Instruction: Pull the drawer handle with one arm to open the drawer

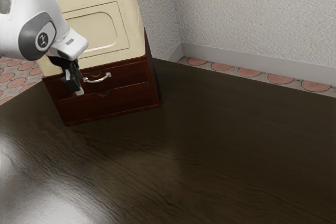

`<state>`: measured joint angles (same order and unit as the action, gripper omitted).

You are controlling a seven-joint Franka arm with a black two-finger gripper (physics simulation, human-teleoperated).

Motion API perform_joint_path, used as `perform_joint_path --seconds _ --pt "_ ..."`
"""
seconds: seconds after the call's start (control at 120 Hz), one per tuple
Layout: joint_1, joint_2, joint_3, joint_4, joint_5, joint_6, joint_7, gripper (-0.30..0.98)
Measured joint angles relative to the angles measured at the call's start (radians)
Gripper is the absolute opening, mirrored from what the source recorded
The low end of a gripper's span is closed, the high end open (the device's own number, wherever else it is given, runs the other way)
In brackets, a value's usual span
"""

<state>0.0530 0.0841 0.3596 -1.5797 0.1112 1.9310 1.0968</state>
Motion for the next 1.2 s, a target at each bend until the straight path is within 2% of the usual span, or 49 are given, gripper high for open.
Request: perform_joint_path --seconds 0.1,0.225,0.95,1.2 --pt "0.002 0.046 -0.001 0.037 -0.057 0.019 0.042 0.35" --pt "0.022 0.074 -0.001 0.047 -0.088 0.052 0.086 0.32" --pt "0.061 0.198 -0.004 0.125 -0.128 0.13 0.221 0.29" --pt "0.063 0.203 -0.004 0.122 -0.149 0.133 0.237 0.05"
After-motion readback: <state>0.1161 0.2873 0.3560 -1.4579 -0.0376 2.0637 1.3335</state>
